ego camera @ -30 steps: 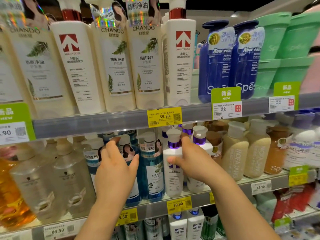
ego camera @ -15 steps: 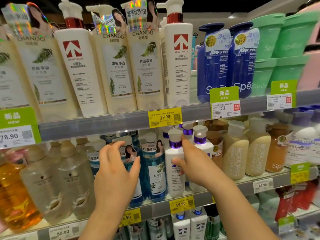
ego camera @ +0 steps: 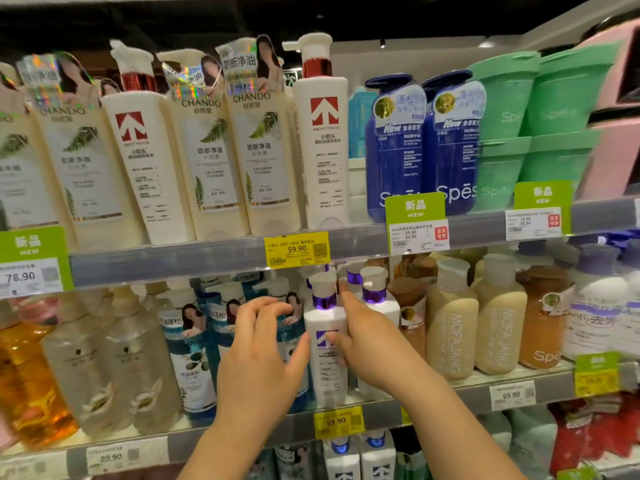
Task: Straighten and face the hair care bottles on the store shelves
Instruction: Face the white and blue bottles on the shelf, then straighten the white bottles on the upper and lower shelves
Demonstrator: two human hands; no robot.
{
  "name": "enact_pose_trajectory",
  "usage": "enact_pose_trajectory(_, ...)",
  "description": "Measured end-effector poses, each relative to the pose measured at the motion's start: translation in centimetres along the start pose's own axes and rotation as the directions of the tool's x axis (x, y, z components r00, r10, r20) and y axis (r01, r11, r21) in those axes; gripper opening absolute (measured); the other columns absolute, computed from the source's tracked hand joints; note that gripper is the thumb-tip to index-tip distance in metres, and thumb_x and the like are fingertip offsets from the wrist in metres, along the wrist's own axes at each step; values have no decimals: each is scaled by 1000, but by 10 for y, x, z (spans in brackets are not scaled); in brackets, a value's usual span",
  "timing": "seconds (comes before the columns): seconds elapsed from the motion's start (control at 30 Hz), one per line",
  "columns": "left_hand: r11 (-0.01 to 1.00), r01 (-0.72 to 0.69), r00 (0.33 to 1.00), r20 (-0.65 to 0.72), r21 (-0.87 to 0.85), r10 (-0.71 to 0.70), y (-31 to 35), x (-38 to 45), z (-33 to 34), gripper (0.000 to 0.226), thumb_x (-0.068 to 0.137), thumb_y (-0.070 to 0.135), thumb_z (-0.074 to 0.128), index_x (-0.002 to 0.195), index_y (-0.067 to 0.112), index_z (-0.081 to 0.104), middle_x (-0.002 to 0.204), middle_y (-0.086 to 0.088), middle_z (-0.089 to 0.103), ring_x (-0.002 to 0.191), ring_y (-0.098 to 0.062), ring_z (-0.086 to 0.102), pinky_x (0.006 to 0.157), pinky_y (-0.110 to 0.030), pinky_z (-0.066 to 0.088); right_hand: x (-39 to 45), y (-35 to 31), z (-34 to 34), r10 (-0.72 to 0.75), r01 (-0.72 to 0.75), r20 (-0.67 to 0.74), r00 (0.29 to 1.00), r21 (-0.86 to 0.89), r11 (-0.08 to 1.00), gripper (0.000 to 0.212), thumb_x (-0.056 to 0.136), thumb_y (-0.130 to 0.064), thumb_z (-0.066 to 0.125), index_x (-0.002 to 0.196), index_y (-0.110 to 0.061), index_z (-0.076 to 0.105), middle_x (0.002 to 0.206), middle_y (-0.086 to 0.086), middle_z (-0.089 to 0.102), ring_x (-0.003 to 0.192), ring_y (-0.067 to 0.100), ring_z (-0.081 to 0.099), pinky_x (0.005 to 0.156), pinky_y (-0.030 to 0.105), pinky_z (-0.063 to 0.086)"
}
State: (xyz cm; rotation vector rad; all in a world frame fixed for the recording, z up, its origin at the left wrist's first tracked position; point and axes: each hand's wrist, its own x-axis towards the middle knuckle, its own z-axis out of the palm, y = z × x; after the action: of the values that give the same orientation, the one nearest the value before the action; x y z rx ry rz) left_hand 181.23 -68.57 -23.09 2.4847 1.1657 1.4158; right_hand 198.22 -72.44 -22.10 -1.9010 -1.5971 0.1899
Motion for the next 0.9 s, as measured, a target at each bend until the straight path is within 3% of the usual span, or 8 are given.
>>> enact_pose_trajectory(0.1, 1000, 27, 1000, -8, 10, -27, 9, 1, 0, 40, 79, 51, 63, 113, 37, 46, 124, 13, 45, 63, -2, 48, 47, -4, 25, -8, 7, -11, -68, 67, -18, 998, -53, 996, 74, 101, -36, 55, 159, -35, 9, 133, -3, 65, 108, 12, 65, 81, 26, 49)
enact_pose_trajectory(0.2, 1000, 0, 998, -56, 24, 1, 20, 5, -5, 34, 80, 50, 62, 109, 37, 50, 121, 20, 43, 75, 1, 51, 51, -3, 28, -14, 8, -24, -135, 133, -39, 990, -58, 989, 64, 101, -46, 52, 157, -40, 21, 120, -9, 71, 88, 1, 64, 74, 20, 46)
enact_pose_trajectory(0.37, 997, -62, 987, -144, 45, 68, 40, 23, -26, 31, 85, 54, 53, 109, 35, 53, 119, 20, 46, 70, 2, 50, 60, -6, 36, -17, 1, -50, -247, 248, -54, 968, 15, 969, 50, 98, -53, 53, 146, -42, 46, 132, -19, 65, 93, 1, 69, 95, 30, 53)
enact_pose_trajectory(0.5, 995, -82, 978, -189, 62, 92, 54, 34, -40, 32, 85, 50, 57, 110, 29, 58, 119, 17, 50, 64, 2, 49, 60, -21, 48, -11, -7, -64, -301, 304, -49, 952, 79, 949, 37, 97, -50, 56, 133, -45, 58, 112, -27, 66, 64, -9, 67, 77, 21, 53)
enact_pose_trajectory(0.63, 995, -56, 965, -252, 87, 76, 59, 48, -57, 26, 85, 41, 67, 106, 27, 60, 114, 17, 53, 56, 3, 46, 56, -24, 48, -5, -17, -83, -360, 378, -126, 924, 181, 908, 29, 94, -42, 63, 123, -42, 66, 105, -29, 69, 71, -8, 68, 64, 10, 47)
enact_pose_trajectory(0.7, 993, -52, 954, -288, 110, 82, 59, 57, -68, 25, 85, 39, 69, 105, 28, 60, 111, 17, 54, 56, 4, 46, 55, -24, 47, -1, -26, -95, -392, 414, -143, 909, 193, 890, 26, 93, -40, 64, 119, -43, 67, 94, -28, 69, 70, -4, 69, 63, 14, 49)
enact_pose_trajectory(0.8, 987, -48, 943, -319, 154, 96, 59, 72, -87, 25, 85, 43, 65, 106, 30, 59, 112, 17, 55, 59, 2, 47, 58, -24, 46, 8, -42, -112, -437, 471, -191, 879, 203, 858, 23, 92, -40, 65, 115, -41, 68, 80, -13, 73, 69, 4, 69, 66, 28, 57)
enact_pose_trajectory(0.9, 978, -29, 936, -339, 207, 99, 55, 92, -105, 27, 85, 45, 63, 108, 31, 58, 112, 16, 54, 62, 2, 48, 58, -22, 46, 17, -64, -127, -479, 523, -231, 847, 201, 828, 20, 92, -40, 64, 111, -45, 66, 71, -21, 68, 63, 3, 65, 58, 19, 49)
